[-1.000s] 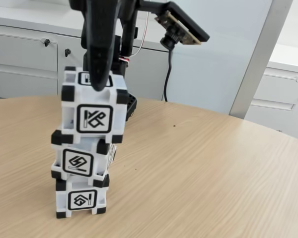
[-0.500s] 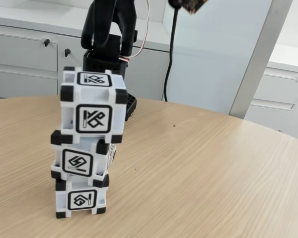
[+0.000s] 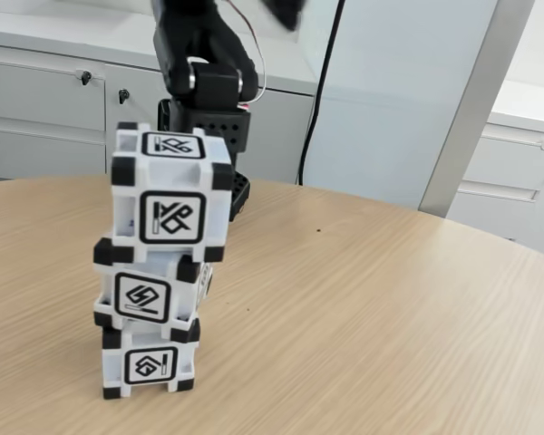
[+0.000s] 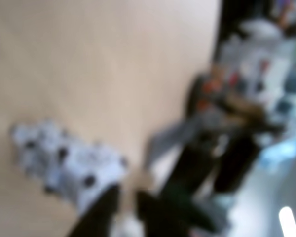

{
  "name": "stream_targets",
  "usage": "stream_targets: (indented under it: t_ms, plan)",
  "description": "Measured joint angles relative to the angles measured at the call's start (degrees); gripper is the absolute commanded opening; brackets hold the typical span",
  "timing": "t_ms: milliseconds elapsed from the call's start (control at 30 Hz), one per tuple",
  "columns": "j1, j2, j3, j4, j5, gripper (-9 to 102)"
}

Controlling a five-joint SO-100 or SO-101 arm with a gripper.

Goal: Stack cubes from left to right.

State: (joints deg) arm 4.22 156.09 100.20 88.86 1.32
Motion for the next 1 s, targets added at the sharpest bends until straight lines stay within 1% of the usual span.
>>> stream_targets:
  t_ms: [200, 333, 467, 600, 767, 867, 1000]
  plan:
    - [-9.84, 3.08, 0.00, -0.26, 2.64, 0]
    - [-12.74, 3.16, 0.00, -4.31, 3.16, 0]
    - [-12.57, 3.16, 0.00, -8.00, 3.69, 0]
    - [-12.39, 4.92, 0.00, -9.14, 6.06, 0]
    - [-12.74, 18.02, 0.44, -9.23, 7.73, 0]
    - [-13.18, 26.54, 3.43, -9.23, 7.73, 0]
    - [-13.10, 28.65, 11.95, -9.58, 6.59, 0]
